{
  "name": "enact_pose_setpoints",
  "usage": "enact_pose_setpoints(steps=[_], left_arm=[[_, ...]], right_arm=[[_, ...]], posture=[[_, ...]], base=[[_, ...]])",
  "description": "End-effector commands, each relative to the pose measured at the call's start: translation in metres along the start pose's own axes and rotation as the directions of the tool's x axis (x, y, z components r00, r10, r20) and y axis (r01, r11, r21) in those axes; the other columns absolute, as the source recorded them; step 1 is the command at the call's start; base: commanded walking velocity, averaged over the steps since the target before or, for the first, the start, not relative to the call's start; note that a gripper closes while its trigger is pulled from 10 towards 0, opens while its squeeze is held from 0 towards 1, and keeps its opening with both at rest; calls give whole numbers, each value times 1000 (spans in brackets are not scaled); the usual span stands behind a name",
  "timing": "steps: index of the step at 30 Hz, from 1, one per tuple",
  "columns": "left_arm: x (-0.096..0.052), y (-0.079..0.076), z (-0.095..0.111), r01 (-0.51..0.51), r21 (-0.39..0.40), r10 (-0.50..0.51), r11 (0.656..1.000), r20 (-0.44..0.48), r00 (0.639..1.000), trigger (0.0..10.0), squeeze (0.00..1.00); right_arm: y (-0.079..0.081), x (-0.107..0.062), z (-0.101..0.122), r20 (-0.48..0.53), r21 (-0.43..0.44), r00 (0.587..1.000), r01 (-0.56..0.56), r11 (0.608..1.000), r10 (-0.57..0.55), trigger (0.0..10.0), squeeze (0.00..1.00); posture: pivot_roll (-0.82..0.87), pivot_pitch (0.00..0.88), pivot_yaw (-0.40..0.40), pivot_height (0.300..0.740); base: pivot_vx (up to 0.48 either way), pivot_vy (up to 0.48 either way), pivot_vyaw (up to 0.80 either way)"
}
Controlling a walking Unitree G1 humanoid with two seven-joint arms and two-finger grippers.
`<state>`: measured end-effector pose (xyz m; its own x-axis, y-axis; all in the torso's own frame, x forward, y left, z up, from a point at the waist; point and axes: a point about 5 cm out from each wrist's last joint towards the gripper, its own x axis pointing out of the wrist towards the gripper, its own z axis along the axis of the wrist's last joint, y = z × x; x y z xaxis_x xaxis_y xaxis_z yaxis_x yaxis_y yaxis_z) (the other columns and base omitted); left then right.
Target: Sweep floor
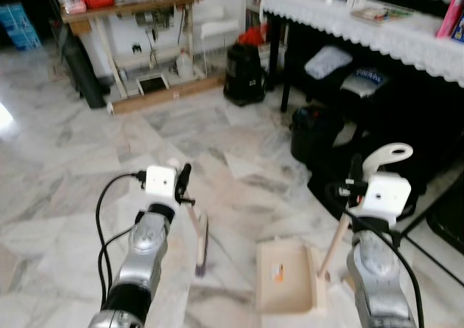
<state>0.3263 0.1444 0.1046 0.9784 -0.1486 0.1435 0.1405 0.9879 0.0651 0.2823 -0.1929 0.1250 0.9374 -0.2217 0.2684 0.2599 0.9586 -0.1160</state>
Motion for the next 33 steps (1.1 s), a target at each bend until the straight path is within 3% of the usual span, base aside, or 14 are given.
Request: enact_pose_setpoints(steps=[1, 9, 33], left_arm=[[3, 4, 9, 1, 28, -2, 1000, 41, 999, 10000, 0], [3, 3, 8, 14, 30, -15, 999, 40, 999, 10000, 0], [5, 2, 9, 12, 16, -13, 1000, 41, 999, 10000, 0]], right_arm=[[3, 3, 7, 32, 23, 999, -1, 1000, 1, 10000, 0], [1, 3, 5, 30, 16, 1000, 4, 1000, -4, 10000, 0], [2, 3, 4, 26, 19, 1000, 6, 1000, -6, 10000, 0]], posture=[[-54, 0, 61, 740], [-56, 0, 66, 740], [-53, 0, 65, 740]], base=[[0, 0, 0], [0, 0, 0], [0, -336, 0]])
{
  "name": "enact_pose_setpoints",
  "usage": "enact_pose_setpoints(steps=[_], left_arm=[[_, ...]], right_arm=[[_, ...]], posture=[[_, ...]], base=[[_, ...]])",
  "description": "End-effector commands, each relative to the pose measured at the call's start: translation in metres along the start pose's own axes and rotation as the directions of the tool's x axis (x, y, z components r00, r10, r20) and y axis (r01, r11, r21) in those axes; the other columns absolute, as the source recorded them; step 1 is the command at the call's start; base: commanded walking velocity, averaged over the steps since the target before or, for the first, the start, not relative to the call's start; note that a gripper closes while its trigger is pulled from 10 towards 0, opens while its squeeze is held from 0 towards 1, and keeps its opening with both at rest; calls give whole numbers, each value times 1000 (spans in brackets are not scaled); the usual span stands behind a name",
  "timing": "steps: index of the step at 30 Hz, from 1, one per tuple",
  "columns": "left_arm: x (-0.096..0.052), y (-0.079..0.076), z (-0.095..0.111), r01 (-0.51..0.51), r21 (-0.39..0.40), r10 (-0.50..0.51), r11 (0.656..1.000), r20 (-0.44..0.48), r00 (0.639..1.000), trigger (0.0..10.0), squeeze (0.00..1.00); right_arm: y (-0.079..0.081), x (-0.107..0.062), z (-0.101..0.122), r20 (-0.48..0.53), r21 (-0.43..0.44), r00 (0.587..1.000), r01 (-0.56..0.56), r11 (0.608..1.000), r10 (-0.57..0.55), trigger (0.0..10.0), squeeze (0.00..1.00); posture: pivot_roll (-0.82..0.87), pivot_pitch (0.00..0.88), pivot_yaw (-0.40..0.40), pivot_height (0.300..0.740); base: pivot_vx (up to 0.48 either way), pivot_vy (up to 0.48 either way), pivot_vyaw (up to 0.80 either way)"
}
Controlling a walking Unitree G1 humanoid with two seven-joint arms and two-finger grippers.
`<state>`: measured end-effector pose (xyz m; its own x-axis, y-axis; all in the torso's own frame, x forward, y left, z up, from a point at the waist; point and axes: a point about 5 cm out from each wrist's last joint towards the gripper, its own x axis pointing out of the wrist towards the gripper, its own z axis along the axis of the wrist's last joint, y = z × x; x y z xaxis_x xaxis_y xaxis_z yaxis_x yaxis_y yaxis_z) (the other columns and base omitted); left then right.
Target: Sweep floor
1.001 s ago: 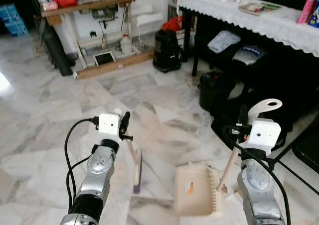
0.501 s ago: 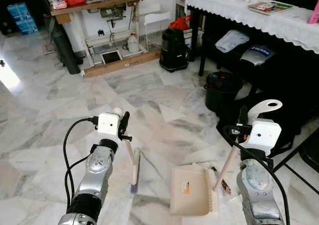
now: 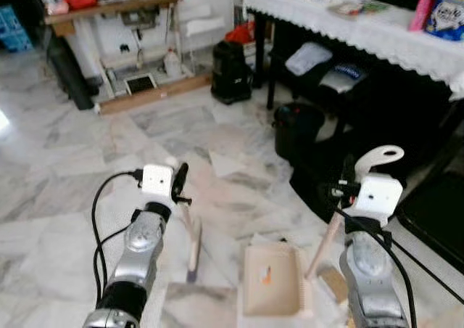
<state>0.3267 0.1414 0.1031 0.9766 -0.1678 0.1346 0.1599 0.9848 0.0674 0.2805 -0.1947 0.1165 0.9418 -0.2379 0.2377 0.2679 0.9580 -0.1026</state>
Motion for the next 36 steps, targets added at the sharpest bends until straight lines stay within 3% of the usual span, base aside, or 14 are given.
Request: enact_pose_setpoints(steps=[1, 8, 12, 25, 32, 36], left_arm=[[4, 6, 11, -8, 7, 8, 1000, 52, 999, 10000, 0], [3, 6, 9, 1, -3, -1, 1000, 43, 999, 10000, 0], [3, 4, 6, 22, -60, -20, 998, 23, 1000, 10000, 0], [6, 4, 4, 55, -138, -57, 989, -8, 998, 10000, 0], [7, -11, 7, 176, -67, -177, 982, -3, 984, 10000, 0], [8, -20, 13, 257, -92, -256, 962, 22, 966, 10000, 0]], right_arm=[[2, 6, 12, 59, 6, 998, -4, 1000, 4, 10000, 0], [-4, 5, 9, 51, -18, 999, 7, 1000, -6, 10000, 0], [-12, 5, 3, 37, -46, 999, 23, 999, -21, 10000, 0], [-21, 2, -14, -3, -127, 999, 39, 991, -40, 10000, 0], [-24, -3, -26, -44, -142, 997, 57, 988, -64, 10000, 0], [-26, -13, -37, -74, -155, 995, 59, 986, -71, 10000, 0]], posture=[[-53, 0, 64, 740], [-58, 0, 64, 740], [-57, 0, 65, 740], [-41, 0, 72, 740], [-31, 0, 71, 740], [-31, 0, 75, 740]], base=[[0, 0, 0], [0, 0, 0], [0, 0, 0], [0, 0, 0], [0, 0, 0], [0, 0, 0]])
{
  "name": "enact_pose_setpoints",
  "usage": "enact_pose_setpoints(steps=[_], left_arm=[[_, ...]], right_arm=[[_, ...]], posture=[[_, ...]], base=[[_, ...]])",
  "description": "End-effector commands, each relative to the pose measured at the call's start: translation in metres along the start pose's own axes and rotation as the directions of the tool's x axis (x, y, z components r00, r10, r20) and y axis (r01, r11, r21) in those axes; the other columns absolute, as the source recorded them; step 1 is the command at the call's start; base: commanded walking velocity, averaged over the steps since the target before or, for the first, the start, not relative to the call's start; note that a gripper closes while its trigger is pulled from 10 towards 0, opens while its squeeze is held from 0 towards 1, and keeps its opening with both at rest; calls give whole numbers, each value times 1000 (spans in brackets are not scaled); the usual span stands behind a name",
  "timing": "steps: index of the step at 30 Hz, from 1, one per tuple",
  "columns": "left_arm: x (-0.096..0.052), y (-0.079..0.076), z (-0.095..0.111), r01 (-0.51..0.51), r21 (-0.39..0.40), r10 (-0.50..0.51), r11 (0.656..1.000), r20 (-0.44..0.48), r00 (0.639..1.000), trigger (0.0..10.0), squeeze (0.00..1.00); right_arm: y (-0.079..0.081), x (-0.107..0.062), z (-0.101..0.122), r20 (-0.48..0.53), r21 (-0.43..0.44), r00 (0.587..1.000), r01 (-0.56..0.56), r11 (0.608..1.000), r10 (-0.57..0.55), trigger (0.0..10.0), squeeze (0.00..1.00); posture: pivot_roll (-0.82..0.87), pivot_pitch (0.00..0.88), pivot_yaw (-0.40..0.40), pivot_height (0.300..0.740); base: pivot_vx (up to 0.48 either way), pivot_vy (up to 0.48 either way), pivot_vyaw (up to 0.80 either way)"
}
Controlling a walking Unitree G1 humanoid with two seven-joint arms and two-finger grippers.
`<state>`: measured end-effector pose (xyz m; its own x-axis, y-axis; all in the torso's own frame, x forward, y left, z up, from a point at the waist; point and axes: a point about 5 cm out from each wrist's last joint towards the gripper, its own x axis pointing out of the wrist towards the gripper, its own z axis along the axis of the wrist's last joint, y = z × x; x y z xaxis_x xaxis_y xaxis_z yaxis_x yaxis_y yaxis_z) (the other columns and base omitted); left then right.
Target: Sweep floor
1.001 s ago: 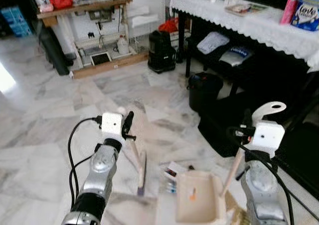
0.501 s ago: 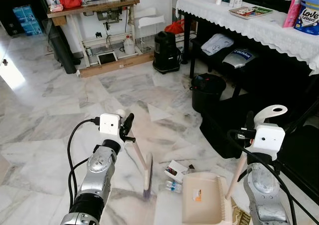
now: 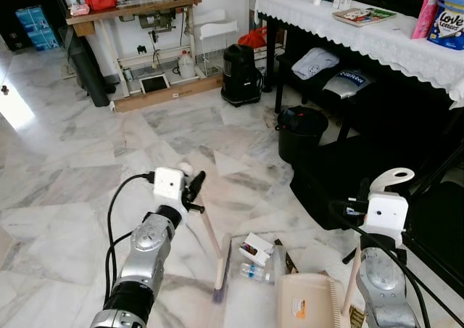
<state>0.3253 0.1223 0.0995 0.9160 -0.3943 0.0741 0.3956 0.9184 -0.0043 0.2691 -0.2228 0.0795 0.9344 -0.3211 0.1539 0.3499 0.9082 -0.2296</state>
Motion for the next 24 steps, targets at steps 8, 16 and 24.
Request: enact_pose_setpoints(steps=[8, 16, 24], left_arm=[[13, -7, 26, 109, 5, -110, 994, 73, 991, 10000, 0], [14, -15, 14, 168, -1, -168, 986, 5, 986, 10000, 0], [8, -29, -3, 290, -29, -291, 957, -108, 951, 10000, 0]], right_arm=[[-5, -16, -14, -33, -22, 999, 20, 1000, -21, 10000, 0], [-5, -18, -14, -27, -18, 999, 32, 999, -32, 10000, 0], [-6, -14, -8, -7, -15, 999, 40, 999, -40, 10000, 0]], posture=[[-37, 0, 87, 740], [-41, 0, 95, 740], [-36, 0, 97, 740]], base=[[0, 0, 0], [0, 0, 0], [0, 0, 0]])
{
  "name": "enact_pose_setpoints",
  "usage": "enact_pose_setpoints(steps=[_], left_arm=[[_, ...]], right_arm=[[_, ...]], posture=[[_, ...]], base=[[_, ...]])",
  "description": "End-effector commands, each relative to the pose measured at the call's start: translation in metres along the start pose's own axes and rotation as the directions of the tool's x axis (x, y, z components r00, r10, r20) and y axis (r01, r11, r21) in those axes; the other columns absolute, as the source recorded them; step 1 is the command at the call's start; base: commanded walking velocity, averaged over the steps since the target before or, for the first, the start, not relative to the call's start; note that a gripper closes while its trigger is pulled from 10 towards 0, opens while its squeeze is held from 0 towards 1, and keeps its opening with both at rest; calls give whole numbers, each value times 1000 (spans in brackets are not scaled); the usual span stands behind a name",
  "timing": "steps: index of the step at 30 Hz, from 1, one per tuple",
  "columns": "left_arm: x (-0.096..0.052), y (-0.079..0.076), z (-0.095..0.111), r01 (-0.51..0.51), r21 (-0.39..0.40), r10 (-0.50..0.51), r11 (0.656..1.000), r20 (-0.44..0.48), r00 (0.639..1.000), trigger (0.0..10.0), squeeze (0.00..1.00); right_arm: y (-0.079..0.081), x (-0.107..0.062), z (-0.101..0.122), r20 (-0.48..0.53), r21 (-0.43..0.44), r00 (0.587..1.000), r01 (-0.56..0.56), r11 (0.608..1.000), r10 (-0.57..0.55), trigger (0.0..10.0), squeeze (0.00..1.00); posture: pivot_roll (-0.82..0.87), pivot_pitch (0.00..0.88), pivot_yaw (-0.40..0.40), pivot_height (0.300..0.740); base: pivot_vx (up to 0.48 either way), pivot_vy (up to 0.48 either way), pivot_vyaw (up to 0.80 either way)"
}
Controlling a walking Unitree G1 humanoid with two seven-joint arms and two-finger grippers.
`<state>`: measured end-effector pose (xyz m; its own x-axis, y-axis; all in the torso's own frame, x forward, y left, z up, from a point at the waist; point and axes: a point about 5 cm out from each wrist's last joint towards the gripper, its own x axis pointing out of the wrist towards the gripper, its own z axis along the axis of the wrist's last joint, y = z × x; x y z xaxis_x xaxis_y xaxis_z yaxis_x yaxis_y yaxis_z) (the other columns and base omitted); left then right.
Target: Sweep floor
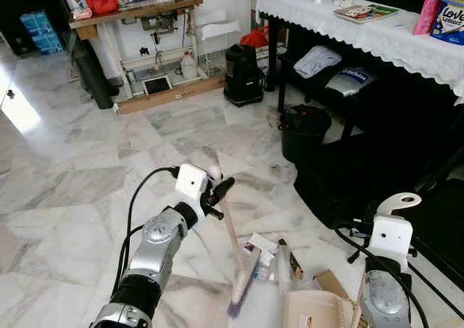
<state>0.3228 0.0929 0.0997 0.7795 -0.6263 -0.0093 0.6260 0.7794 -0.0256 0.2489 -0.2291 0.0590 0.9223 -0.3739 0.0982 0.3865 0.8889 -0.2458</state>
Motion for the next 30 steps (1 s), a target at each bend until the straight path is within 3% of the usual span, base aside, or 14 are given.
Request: enact_pose_setpoints(steps=[1, 11, 17, 20, 25, 30], left_arm=[[-1, -2, -4, 34, 12, -33, 999, -33, 999, 10000, 0], [-11, -6, -8, 125, 10, -124, 992, -91, 988, 10000, 0], [-30, 1, -6, 163, 50, -155, 985, -131, 979, 10000, 0], [-48, 7, 3, 184, 74, -171, 980, -147, 974, 10000, 0], [-52, 21, 31, 114, 69, -112, 991, -43, 993, 10000, 0], [-48, 42, 76, 32, 52, -38, 998, 122, 992, 10000, 0]], right_arm=[[2, 6, 13, 62, 9, 998, 2, 1000, -3, 10000, 0], [-1, 13, 18, 86, 4, 996, 5, 1000, -6, 10000, 0], [-2, 16, 19, 92, 2, 996, 5, 1000, -5, 10000, 0], [2, 19, 20, 95, 6, 995, -3, 1000, 3, 10000, 0], [8, 20, 21, 93, 14, 996, -16, 1000, 15, 10000, 0], [10, 22, 21, 93, 18, 995, -23, 1000, 22, 10000, 0]], posture=[[-36, 0, 97, 740], [-28, 0, 95, 740], [-11, 0, 94, 740], [8, 0, 89, 740], [24, 0, 85, 740], [22, 0, 84, 740]], base=[[0, 0, 0], [0, 0, 0], [0, 0, 0], [0, 0, 0], [0, 0, 0], [0, 0, 0]])
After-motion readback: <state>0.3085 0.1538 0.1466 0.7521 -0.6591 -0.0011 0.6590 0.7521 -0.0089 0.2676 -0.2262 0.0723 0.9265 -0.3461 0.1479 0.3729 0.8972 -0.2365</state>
